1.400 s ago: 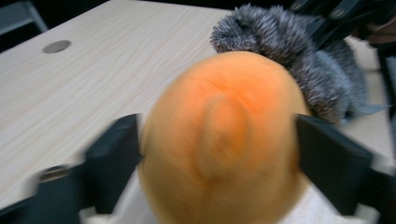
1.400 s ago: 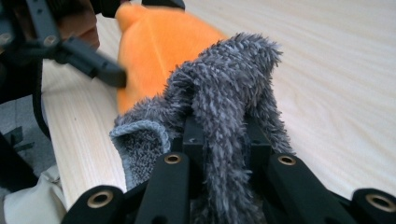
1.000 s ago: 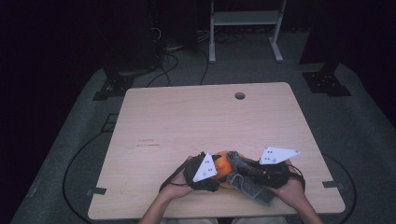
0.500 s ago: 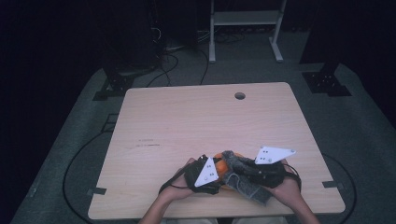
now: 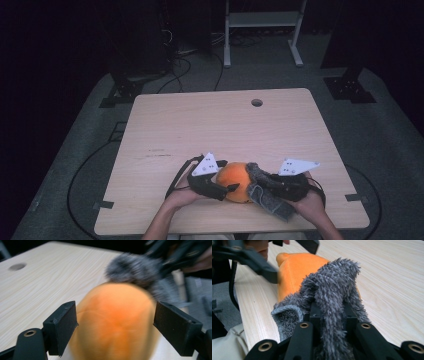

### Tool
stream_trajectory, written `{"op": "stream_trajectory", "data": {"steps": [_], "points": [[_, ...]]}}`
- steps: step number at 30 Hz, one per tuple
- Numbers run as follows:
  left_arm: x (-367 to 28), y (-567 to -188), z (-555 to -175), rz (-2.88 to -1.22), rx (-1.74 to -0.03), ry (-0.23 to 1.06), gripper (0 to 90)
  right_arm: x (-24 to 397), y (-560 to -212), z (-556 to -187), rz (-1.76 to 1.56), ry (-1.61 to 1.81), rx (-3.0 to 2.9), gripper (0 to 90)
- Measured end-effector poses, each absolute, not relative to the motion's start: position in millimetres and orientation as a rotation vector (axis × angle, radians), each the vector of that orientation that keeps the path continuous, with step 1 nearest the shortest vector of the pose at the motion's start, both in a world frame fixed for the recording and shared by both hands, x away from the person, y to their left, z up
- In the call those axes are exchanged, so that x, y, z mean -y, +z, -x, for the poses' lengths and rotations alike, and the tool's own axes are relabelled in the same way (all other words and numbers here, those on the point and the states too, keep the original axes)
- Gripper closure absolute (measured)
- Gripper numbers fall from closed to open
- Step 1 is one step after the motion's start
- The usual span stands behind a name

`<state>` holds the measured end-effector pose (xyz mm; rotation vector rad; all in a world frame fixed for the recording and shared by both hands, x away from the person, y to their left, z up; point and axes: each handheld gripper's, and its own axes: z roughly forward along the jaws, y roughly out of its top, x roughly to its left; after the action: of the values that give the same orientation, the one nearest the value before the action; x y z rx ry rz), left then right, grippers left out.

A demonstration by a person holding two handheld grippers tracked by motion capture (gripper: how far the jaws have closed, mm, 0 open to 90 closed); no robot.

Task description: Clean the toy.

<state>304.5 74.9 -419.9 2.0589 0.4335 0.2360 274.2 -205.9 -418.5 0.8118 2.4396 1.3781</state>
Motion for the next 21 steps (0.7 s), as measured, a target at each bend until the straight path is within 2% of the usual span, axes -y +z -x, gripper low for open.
{"op": "stream_trajectory", "data": {"steps": [5,9,12,15,18,21], "points": [[-81.6,-426.4,-305.0,-2.086,-0.463,0.199,27.0,217.8,-427.0,-279.9,-0.864,1.373,-2.459,74.9],[-84.1,-426.0,-304.4,-2.122,-0.439,0.180,28.0,227.2,-433.2,-283.2,-0.929,1.309,-2.468,75.0],[-85.1,-424.8,-303.0,-2.142,-0.402,0.163,27.7,224.2,-419.5,-278.1,-0.886,1.444,-2.432,74.9],[-86.1,-420.3,-303.3,-2.128,-0.376,0.119,19.4,207.8,-416.3,-273.2,-0.793,1.442,-2.476,74.8],[-89.2,-412.8,-305.7,-2.040,-0.407,0.069,12.7,202.9,-421.7,-272.0,-0.753,1.420,-2.530,74.8],[-82.6,-413.8,-307.7,-2.074,-0.464,0.123,9.0,204.5,-421.5,-269.6,-0.735,1.404,-2.539,74.7]]}}
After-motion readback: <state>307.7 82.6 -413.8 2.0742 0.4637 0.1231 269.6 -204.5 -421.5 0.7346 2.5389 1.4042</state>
